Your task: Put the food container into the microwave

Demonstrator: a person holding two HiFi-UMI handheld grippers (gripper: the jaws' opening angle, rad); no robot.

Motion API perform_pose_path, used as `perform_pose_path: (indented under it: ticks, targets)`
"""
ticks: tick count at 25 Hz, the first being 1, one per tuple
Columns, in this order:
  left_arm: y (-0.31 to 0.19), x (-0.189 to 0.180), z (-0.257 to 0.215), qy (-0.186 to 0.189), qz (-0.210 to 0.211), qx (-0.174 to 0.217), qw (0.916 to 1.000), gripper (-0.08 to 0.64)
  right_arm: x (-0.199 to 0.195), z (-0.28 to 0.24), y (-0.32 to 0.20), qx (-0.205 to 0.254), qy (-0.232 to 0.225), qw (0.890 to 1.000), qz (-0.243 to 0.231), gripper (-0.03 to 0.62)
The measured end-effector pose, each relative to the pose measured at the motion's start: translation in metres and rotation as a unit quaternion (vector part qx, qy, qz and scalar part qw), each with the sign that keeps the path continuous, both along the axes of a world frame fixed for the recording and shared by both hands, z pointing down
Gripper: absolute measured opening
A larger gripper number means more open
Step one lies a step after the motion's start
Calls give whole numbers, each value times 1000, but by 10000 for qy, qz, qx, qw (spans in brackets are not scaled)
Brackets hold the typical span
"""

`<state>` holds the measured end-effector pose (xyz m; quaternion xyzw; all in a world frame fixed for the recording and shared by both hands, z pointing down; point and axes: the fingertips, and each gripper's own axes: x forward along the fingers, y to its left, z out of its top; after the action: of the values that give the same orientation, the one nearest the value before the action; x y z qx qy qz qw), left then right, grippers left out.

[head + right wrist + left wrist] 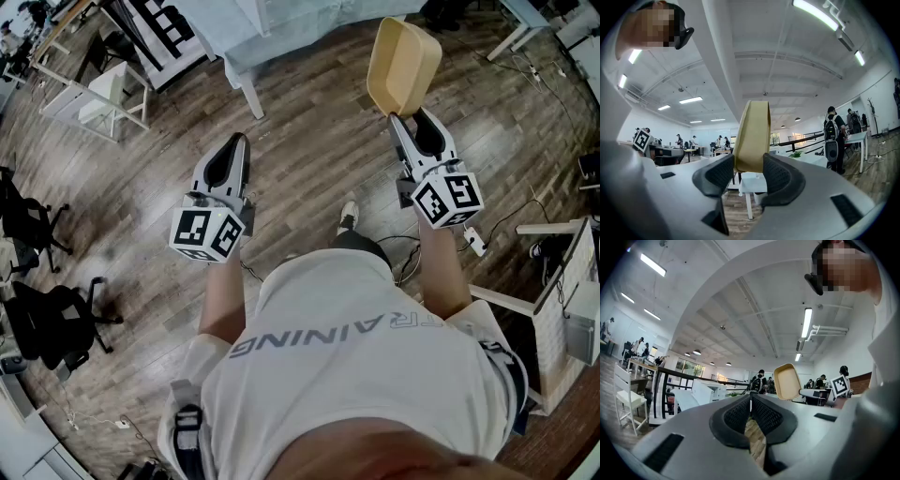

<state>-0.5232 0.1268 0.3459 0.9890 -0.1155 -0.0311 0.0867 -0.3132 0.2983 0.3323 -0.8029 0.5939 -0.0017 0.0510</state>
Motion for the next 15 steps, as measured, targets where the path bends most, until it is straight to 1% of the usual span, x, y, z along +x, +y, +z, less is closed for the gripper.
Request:
perform_pose_path:
  ticks: [5, 15]
  targets:
    - [5, -1, 5, 14, -19, -56, 10000, 41, 0, 9, 5, -101, -11, 9999, -9, 212]
    - [9, 3, 5, 38, -32, -106, 9999, 41, 3, 11, 4, -89, -70, 9999, -62, 212]
